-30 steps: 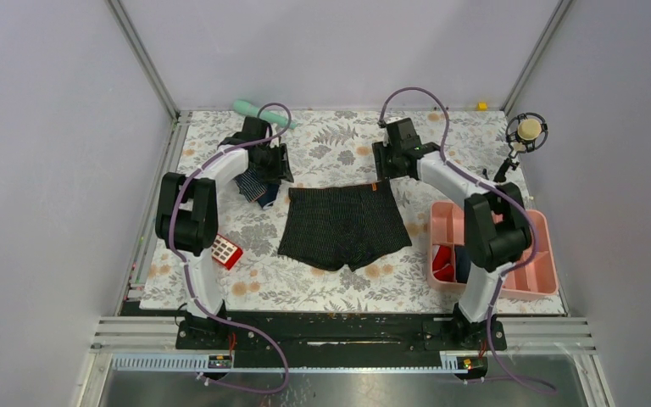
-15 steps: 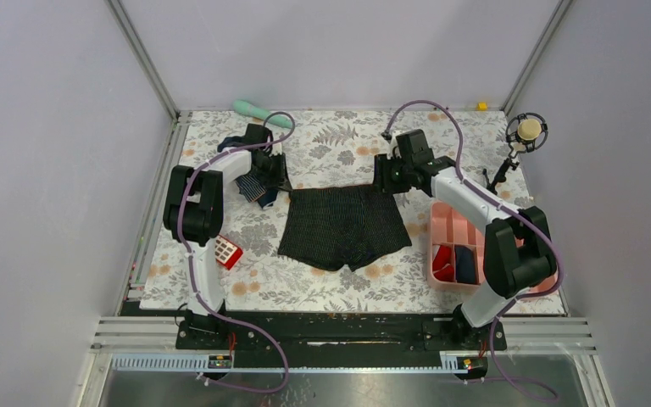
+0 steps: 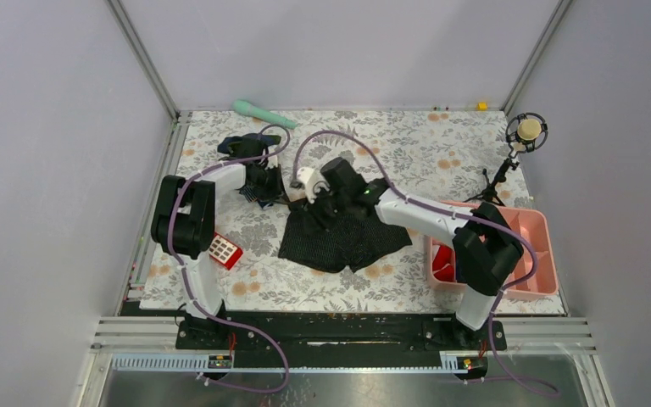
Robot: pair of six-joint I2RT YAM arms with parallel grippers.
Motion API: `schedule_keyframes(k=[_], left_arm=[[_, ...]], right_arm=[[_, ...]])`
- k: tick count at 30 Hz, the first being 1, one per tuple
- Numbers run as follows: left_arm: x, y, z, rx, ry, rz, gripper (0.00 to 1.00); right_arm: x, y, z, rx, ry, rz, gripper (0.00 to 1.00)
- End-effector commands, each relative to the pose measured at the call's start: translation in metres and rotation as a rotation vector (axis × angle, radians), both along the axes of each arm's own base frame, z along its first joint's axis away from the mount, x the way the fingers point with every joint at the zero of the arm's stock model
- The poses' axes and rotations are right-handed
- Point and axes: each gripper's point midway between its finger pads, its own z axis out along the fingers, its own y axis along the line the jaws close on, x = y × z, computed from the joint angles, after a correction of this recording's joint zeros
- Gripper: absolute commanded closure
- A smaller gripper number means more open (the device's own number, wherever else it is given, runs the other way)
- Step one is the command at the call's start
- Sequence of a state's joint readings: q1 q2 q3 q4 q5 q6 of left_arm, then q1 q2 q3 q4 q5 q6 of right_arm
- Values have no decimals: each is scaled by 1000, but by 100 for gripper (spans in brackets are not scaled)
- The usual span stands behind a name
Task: Roll the underwear
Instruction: Fold the underwear at the center of the board.
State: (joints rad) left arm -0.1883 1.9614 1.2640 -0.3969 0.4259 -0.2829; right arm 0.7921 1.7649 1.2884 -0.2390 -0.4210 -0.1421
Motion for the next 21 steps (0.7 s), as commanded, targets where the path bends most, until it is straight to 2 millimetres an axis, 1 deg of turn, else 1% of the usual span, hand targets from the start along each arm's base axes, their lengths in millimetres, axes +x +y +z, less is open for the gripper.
schedule_keyframes(k=[1,4,7,8,9,11,14,18,21], left_arm=[[-18,7,21,2,-29,30,100],[-29,11,21,16,-55,21,100],[-27,16,21,40,-85,16,100],[-25,17,20,46,-87,13,100],[-24,18,19,51,-81,12,100],[-21,20,16,52,-59,16,100],[-20,24,13,45,-39,28,100],[-23,23,13,27,-22,33,100],[-26,22,11,16,-17,36,100]], right_arm=[[-20,49,6,82,-195,203,57],[-43,75,-6,87,-169,267,59],[-66,95,-17,83,-171,317,61],[-68,97,-22,73,-177,319,61],[-73,106,-22,86,-203,329,61],[-79,113,-27,75,-228,350,62],[-83,116,-37,43,-279,383,62],[-76,118,-48,1,-321,385,59],[-75,121,-51,-8,-324,399,57]])
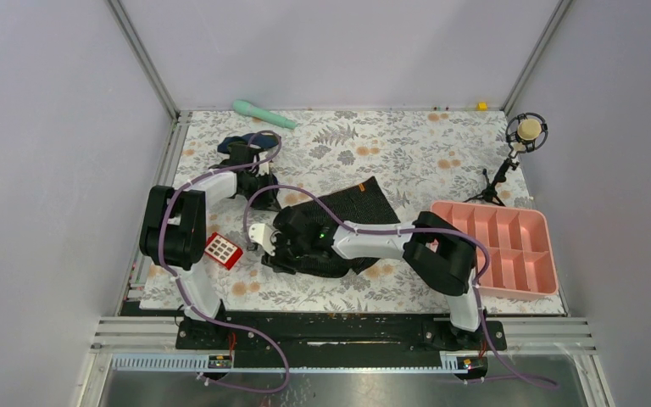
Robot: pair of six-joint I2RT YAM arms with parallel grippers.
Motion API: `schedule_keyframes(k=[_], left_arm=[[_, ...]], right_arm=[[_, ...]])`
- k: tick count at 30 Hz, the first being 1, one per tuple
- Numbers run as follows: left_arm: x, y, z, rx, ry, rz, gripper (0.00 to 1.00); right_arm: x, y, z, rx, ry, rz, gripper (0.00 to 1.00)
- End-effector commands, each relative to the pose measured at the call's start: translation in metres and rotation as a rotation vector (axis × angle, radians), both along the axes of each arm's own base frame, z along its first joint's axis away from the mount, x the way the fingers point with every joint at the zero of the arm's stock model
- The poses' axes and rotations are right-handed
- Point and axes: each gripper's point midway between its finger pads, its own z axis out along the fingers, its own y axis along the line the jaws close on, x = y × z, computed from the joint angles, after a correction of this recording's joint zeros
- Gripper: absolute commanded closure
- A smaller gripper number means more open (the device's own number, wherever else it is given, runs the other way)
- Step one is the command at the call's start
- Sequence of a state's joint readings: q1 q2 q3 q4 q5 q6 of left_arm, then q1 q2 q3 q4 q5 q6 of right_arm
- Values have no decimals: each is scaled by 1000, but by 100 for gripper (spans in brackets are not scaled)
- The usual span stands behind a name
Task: Roll the underwear
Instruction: Fold the underwear at the center of the board.
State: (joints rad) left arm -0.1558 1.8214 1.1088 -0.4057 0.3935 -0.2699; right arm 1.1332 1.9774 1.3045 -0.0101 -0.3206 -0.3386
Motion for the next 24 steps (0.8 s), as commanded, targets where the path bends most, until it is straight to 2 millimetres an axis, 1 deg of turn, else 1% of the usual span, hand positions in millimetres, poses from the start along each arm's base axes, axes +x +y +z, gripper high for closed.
schedule_keyframes(k=[1,4,6,9,14,18,24], left_arm=[[9,-3,8,-22,-32,0,100],[10,-2,8,-18,-39,1,100],[11,-2,8,-16,-39,4,100],[13,-2,9,-16,-41,6,100],[14,-1,10,-12,-42,6,100],[14,0,9,-8,-40,8,100],[13,2,9,-4,-40,12,100]], right_arm=[[19,18,11,36,-91,4,57],[21,22,6,26,-97,10,57],[17,16,-1,-8,-88,22,56],[15,12,-2,-19,-81,28,55],[9,4,-5,-34,-62,28,58],[7,-2,-15,-59,-51,26,58],[10,0,-25,-80,-61,20,57]])
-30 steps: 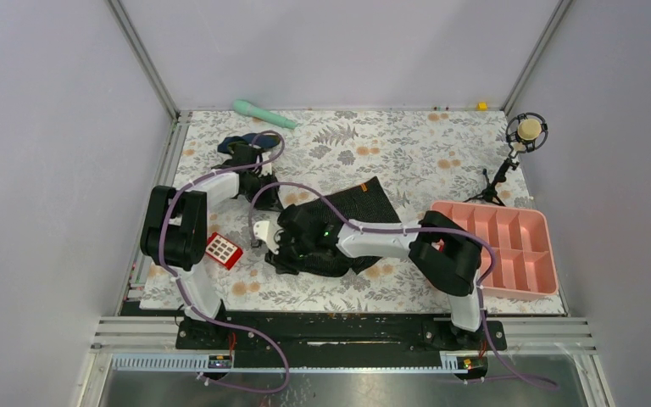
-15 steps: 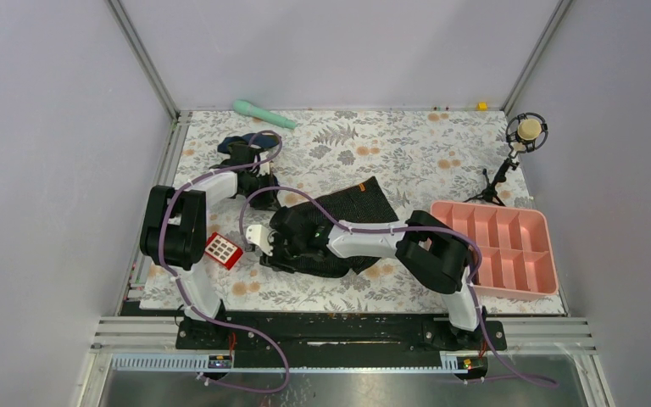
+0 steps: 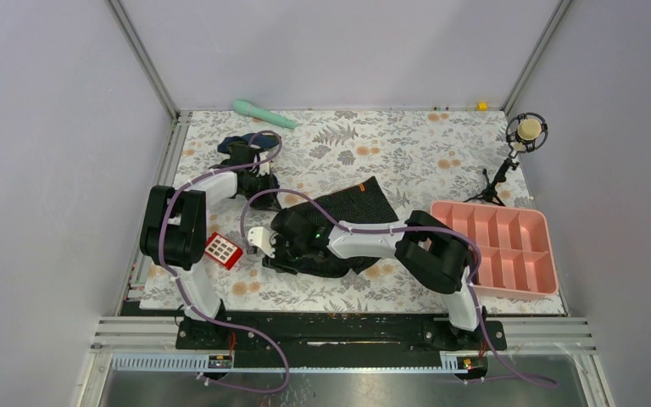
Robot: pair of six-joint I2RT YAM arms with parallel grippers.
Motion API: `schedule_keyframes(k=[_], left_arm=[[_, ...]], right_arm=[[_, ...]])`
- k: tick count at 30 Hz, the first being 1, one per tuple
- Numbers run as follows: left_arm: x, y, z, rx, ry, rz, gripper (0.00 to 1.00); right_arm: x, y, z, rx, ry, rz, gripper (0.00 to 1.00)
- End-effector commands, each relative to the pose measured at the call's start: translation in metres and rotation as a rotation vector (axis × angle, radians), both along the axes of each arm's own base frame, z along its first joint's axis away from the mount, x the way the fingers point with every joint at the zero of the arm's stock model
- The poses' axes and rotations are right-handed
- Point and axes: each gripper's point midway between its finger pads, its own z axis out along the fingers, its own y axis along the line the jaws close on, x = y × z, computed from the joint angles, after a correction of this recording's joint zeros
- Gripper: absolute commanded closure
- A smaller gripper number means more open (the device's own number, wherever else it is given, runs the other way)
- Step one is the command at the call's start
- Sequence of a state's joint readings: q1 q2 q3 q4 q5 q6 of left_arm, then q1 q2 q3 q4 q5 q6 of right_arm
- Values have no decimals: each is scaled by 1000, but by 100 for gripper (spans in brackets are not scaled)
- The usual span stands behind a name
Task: Roll the underwear
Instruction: Fold the underwear at the center of the board.
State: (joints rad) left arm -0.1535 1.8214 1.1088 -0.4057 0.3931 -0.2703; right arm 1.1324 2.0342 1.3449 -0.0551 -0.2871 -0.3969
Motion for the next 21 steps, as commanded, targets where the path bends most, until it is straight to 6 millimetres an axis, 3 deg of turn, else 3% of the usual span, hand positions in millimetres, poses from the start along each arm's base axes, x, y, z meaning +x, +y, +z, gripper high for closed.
schedule_keyframes(k=[1,9,12,15,16,21], left_arm=[[13,2,9,-2,-40,9,100],[14,4,10,6,-44,10,100],[13,6,11,9,-43,10,100],[16,6,16,11,-50,8,100],[17,7,19,14,-56,7,100],[29,24,52,-1,-110,58,100]], right_arm=[[2,2,-8,-20,-26,5,57],[5,-2,-30,-64,-53,30,58],[5,-1,-32,-68,-73,30,70],[3,8,-15,-28,-71,26,96],[1,12,-5,-4,-62,20,100],[-5,40,63,163,44,-57,100]])
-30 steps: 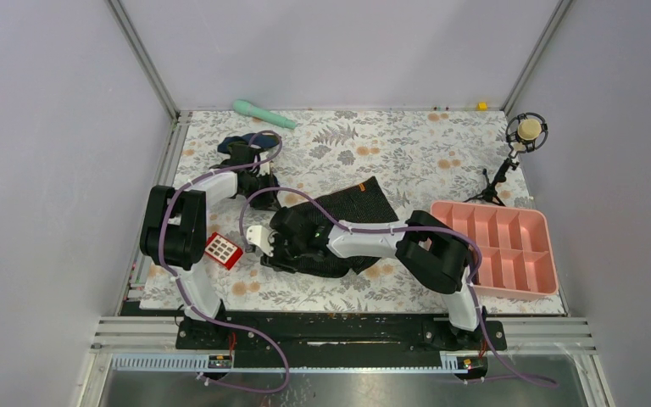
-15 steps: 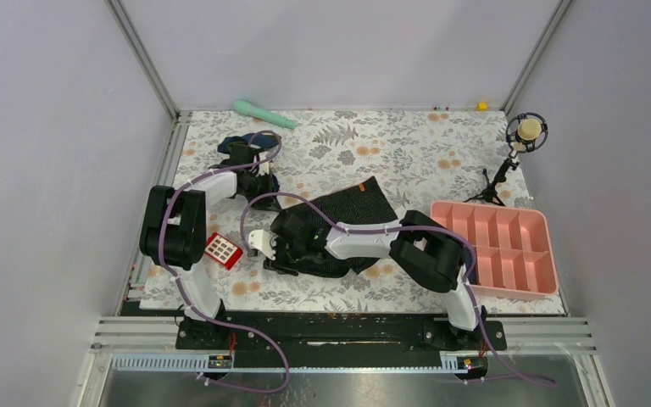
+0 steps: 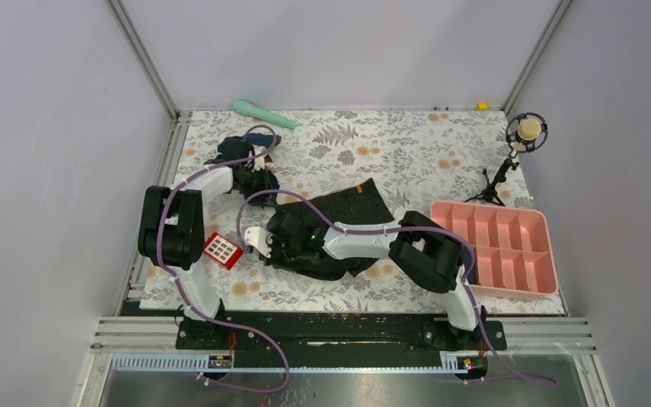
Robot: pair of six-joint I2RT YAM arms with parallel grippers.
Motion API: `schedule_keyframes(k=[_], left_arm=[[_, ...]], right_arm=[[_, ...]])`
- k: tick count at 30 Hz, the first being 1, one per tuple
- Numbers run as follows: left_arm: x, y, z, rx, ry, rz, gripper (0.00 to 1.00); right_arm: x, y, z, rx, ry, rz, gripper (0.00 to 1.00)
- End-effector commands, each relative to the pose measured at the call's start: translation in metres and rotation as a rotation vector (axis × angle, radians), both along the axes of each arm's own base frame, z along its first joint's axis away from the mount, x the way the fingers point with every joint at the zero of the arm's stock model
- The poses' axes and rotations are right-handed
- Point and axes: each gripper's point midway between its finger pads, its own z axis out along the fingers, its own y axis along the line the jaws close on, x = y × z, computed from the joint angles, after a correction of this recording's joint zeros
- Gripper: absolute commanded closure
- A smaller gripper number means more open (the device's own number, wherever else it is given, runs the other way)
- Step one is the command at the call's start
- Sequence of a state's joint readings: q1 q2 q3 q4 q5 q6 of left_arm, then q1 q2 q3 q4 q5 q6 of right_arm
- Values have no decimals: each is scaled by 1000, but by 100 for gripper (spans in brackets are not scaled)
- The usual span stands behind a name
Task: Roll the underwear
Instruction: Fold the underwear at the center of the board.
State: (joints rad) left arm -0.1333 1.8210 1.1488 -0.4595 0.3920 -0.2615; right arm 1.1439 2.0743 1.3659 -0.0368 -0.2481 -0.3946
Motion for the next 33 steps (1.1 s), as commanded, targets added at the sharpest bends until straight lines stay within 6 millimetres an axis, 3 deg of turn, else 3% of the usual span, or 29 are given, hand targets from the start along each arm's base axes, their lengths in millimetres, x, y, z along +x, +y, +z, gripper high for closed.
schedule_keyframes(k=[1,4,8,12,16,26,33], left_arm=[[27,21,52,-14,-133,56,100],[28,30,77,-28,-188,64,100],[23,24,105,-65,-246,26,100],[22,10,131,-151,-258,23,100],[27,-12,150,-189,-289,-27,100],[50,-58,141,-170,-253,-56,100],[63,-87,122,-156,-204,-76,100]], right_arm=[[-11,38,84,207,88,-47,100],[-17,47,116,290,145,-64,100],[-24,47,142,350,195,-78,100],[-24,35,164,393,202,-92,100],[-11,11,170,401,184,-126,100],[16,-61,151,388,204,-297,100],[19,-95,134,403,239,-403,100]])
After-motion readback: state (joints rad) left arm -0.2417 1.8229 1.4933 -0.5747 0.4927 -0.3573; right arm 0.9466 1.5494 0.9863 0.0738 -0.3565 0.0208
